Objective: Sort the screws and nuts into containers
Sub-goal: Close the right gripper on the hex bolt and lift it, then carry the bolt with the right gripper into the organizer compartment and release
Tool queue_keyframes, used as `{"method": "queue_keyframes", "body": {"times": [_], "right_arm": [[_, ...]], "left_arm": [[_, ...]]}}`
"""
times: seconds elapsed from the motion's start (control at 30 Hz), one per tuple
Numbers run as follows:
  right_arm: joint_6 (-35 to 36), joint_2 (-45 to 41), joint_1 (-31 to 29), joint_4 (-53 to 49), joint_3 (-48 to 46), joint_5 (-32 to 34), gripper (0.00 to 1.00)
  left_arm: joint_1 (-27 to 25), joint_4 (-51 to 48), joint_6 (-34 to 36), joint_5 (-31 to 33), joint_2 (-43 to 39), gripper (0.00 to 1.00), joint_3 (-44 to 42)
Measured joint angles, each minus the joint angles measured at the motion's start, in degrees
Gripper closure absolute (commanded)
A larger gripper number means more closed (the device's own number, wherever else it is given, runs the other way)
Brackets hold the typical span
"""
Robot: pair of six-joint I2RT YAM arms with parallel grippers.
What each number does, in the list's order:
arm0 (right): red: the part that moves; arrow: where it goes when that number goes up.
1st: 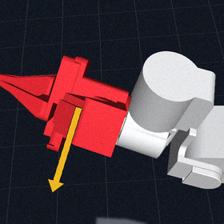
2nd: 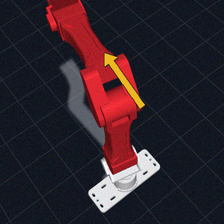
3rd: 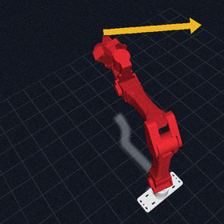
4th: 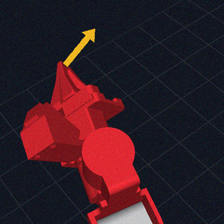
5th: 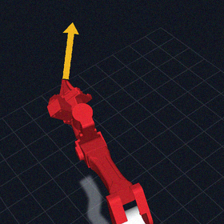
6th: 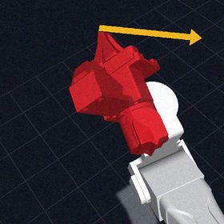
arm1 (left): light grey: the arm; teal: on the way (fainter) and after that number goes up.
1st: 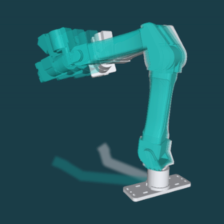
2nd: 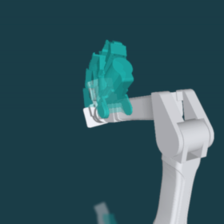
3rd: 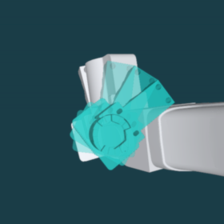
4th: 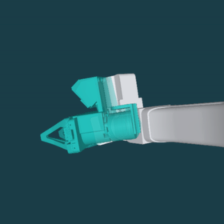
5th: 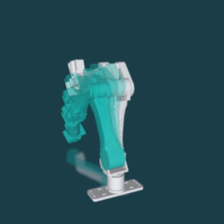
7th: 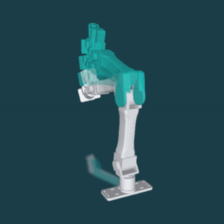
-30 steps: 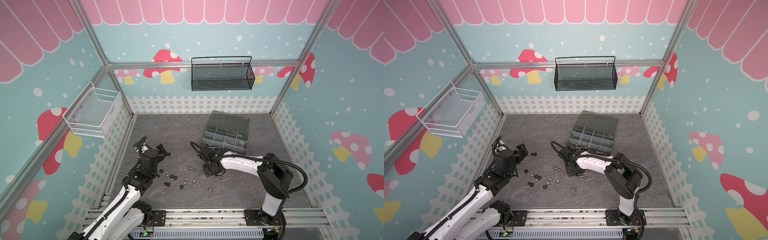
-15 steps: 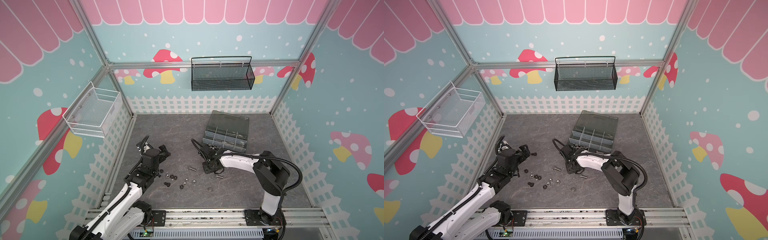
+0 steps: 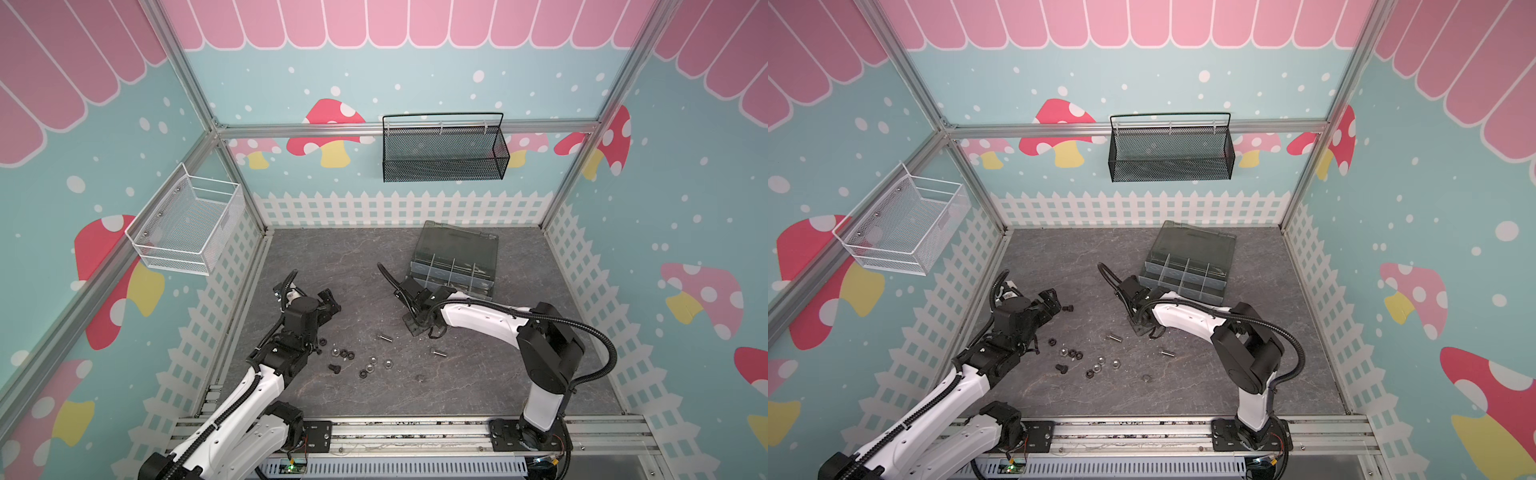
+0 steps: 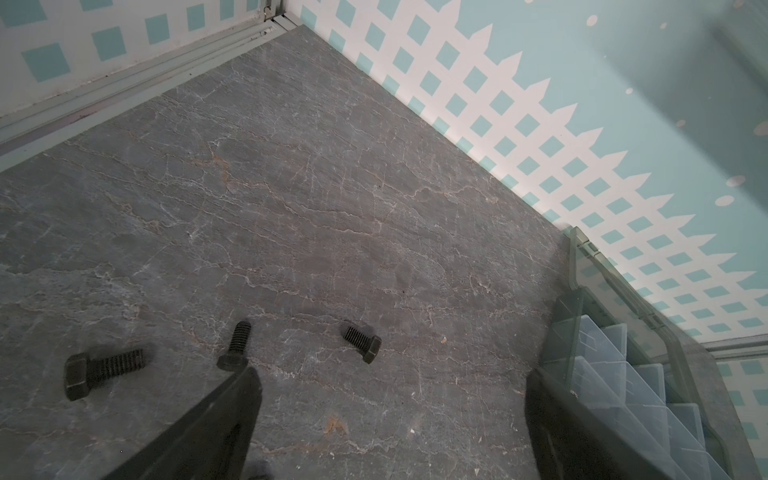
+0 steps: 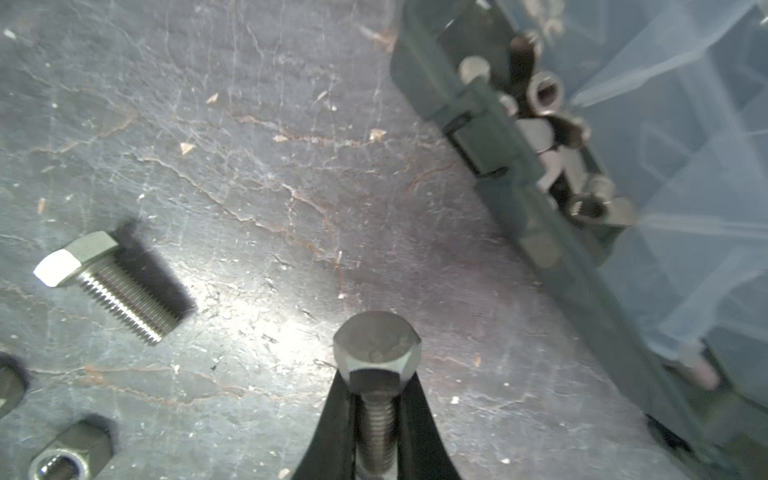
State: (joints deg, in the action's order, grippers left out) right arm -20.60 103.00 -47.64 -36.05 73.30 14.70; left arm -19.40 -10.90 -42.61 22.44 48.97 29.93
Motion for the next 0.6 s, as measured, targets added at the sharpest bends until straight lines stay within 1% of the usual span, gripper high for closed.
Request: {"method": "queue_keyframes", "body": {"times": [0.13,0.23,0.47,0.6], "right_arm": [[2.99,-2.54,1.99,-0.96,-0.17,2.62,1.0],[4.42,-4.55,4.94,-1.38,-1.16,3.32,1.0],[6.16,-7.54,12.98,-2.08,-4.9,1.4,1.0],[7.78,-7.78,16.02,-2.03,-5.53,0.09,1.0]], "left_arm": [[0.11,0.0,0.0,-0.37,0.33,0.0,0.02],[0.15,0.02,0.17,-0.83,0.72,0.0,0.11],[0.15,0.02,0.42,-1.36,1.27,0.0,0.35],[0.15,0.02,0.42,-1.68,1.88,0.0,0.35]]}}
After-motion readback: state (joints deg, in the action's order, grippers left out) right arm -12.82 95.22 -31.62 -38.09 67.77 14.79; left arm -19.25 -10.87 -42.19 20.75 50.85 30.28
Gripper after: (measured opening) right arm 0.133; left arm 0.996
